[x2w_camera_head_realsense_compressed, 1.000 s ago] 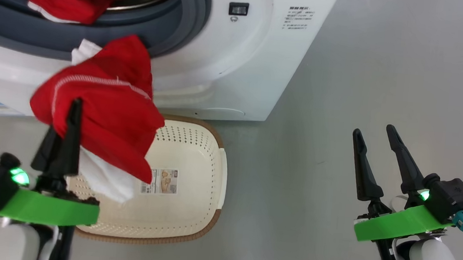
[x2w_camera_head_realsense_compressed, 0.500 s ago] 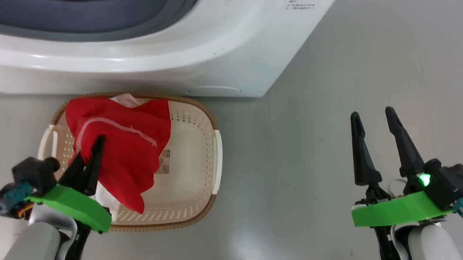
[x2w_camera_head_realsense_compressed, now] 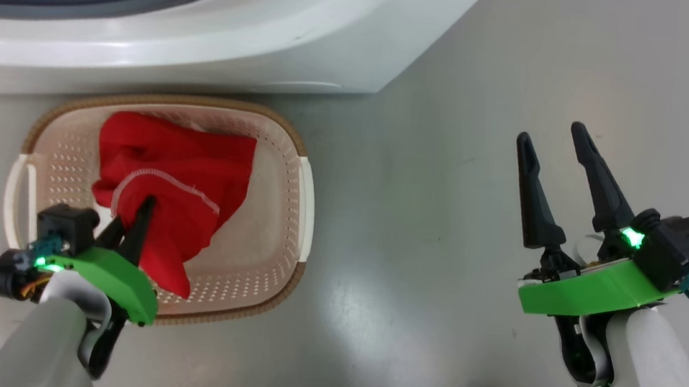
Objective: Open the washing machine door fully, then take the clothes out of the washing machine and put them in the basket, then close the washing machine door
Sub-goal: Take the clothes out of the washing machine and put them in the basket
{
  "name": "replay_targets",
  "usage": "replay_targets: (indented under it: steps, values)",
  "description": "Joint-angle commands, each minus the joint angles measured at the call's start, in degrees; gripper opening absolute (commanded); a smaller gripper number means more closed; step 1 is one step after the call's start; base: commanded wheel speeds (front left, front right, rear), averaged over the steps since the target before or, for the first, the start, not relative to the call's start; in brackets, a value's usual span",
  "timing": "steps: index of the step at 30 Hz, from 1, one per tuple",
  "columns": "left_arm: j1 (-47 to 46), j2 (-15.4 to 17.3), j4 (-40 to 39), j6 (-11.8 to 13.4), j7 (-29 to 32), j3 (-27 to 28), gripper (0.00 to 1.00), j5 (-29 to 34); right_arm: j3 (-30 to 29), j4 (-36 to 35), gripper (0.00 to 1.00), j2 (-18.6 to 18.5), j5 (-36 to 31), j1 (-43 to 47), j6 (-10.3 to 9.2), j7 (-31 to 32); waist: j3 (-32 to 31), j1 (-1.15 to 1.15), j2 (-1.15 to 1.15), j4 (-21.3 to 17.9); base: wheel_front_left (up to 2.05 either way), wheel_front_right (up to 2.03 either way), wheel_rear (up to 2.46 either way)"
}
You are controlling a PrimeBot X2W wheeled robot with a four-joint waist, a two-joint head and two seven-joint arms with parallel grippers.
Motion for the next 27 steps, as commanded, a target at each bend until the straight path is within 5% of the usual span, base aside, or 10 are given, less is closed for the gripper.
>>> replay_targets:
  steps: [1,14,17,18,19,27]
  values:
    - [-0.71,2.28,0.64,-0.31,-0.35,0.65,0.0,-0.81,1.74,-1.64,1.0,0.12,0.47,-0.04,0.36,-0.36,2.38,0.0,0.0,-1.27,0.0,0.0,0.0]
    - [-5.7,4.24,6.87,-0.31,-0.35,-3.56,0.04,-5.75,2.87,-2.32,1.0,0.12,0.43,-0.98,0.36,-0.36,5.3,0.0,0.0,-2.46,0.0,0.0,0.0]
    - [-6.39,4.63,7.33,-0.31,-0.35,-3.64,0.49,-6.8,3.0,-2.25,1.0,0.12,0.4,-1.11,0.36,-0.36,5.37,0.0,0.0,-2.44,0.0,0.0,0.0]
    - [-6.46,4.76,7.21,-0.31,-0.35,-3.6,0.8,-6.89,3.01,-2.2,1.0,0.12,0.4,-1.12,0.36,-0.36,5.3,0.0,0.0,-2.43,0.0,0.0,0.0]
    - [-6.45,4.82,7.13,-0.31,-0.35,-3.53,1.0,-6.99,2.99,-2.14,1.0,0.12,0.39,-1.15,0.36,-0.36,5.19,0.0,0.0,-2.4,0.0,0.0,0.0]
    - [-5.23,4.16,6.75,-0.31,-0.35,-2.37,1.0,-7.48,2.7,-1.66,1.0,0.12,0.27,-1.02,0.36,-0.36,2.97,0.0,0.0,-1.82,0.0,0.0,0.0]
